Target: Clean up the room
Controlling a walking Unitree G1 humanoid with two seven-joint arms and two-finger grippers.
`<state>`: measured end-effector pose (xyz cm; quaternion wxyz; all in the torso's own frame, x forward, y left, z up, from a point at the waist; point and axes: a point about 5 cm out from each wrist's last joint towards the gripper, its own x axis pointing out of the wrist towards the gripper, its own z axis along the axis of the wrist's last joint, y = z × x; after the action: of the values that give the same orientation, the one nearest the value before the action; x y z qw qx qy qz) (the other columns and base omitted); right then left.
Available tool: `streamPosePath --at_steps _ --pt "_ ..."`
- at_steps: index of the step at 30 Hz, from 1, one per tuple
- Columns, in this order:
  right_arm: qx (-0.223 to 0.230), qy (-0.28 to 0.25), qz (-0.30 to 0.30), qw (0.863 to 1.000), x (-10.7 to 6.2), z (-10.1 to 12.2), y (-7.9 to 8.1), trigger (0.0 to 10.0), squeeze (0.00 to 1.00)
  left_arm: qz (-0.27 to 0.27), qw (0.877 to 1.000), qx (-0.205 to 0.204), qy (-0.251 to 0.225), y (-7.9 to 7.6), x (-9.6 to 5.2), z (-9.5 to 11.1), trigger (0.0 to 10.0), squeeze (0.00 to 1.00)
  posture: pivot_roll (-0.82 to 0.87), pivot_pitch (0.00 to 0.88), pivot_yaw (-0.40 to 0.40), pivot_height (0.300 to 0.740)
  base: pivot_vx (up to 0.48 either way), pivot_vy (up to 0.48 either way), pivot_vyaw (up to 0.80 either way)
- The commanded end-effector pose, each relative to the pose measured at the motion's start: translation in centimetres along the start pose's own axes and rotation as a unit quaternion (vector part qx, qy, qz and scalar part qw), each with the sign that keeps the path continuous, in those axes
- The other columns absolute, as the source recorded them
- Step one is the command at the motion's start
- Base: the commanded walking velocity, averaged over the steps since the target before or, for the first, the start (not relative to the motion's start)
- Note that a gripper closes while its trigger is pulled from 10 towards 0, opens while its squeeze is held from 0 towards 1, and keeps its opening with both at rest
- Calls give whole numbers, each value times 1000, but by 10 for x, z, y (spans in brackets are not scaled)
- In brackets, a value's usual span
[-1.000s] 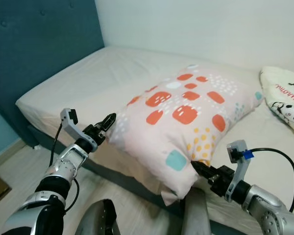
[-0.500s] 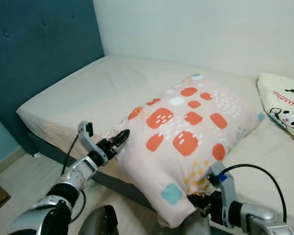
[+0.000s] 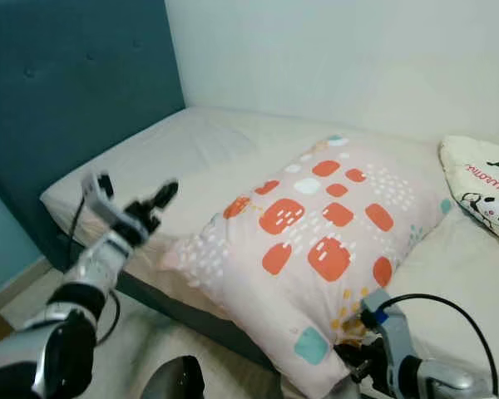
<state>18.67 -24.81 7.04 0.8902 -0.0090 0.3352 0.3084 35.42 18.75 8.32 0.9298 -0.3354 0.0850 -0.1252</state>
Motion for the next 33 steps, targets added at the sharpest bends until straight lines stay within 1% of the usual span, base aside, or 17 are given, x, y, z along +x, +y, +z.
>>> streamPosePath --at_steps 1,3,4,7,10,14,18,20,23,24,25,27,28,30,31,32,33 --pt "-4 21 17 1000 -5 -6 4 0 0 6 999 22 27 6 -6 -11 10000 0 -103 6 63 485 0 0 0" --pt "-15 65 29 997 -12 -17 7 0 0 -7 997 39 59 10 -13 -24 10000 0 -105 17 57 485 0 0 0" --pt "-15 65 29 997 -12 -17 7 0 0 -7 997 39 59 10 -13 -24 10000 0 -105 17 57 485 0 0 0" --pt "-35 144 -1 989 -25 -36 -2 0 0 -65 988 80 112 2 -13 -36 10000 0 -103 29 59 485 0 0 0" --pt "-37 165 -15 985 -29 -42 -5 0 0 -84 986 87 115 -4 -8 -33 10000 0 -102 27 63 485 0 0 0" --pt "-33 194 -28 980 -35 -53 -6 0 0 -106 986 79 102 -14 0 -24 10000 0 -104 27 71 485 0 0 0" --pt "-26 227 -55 972 -44 -62 -7 0 0 -161 981 52 99 -31 8 -21 10000 0 -116 41 87 485 0 0 0" --pt "-22 231 -59 971 -47 -65 -4 0 0 -198 975 25 102 -40 10 -22 10000 0 -121 44 92 485 0 0 0" --pt "-20 235 -58 970 -49 -66 0 0 0 -240 962 25 127 -49 10 -30 10000 0 -137 56 98 485 0 0 0" --pt "-20 235 -58 970 -49 -66 0 0 0 -240 962 25 127 -49 10 -30 10000 0 -137 56 98 485 0 0 0" --pt "-19 237 -57 970 -51 -67 1 0 0 -263 953 29 146 -54 9 -37 10000 0 -137 56 98 485 0 0 0" --pt "-18 241 -51 969 -53 -69 6 0 0 -317 922 79 208 -70 6 -65 10000 0 -158 87 100 485 0 0 0" --pt "-18 241 -51 969 -53 -69 6 0 0 -317 922 79 208 -70 6 -65 10000 0 -158 87 100 485 0 0 0" --pt "-19 242 -40 969 -53 -68 12 0 0 -329 905 123 239 -79 7 -80 10000 0 -168 106 99 485 0 0 0" --pt "-19 242 -40 969 -53 -68 12 0 0 -329 905 123 239 -79 7 -80 10000 0 -168 106 99 485 0 0 0" --pt "-23 249 -25 968 -55 -69 20 0 0 -297 910 173 231 -80 14 -76 10000 0 -184 138 99 485 0 0 0" --pt "-24 253 -20 967 -55 -70 23 0 0 -281 913 192 224 -80 17 -73 10000 0 -185 141 100 485 0 0 0"
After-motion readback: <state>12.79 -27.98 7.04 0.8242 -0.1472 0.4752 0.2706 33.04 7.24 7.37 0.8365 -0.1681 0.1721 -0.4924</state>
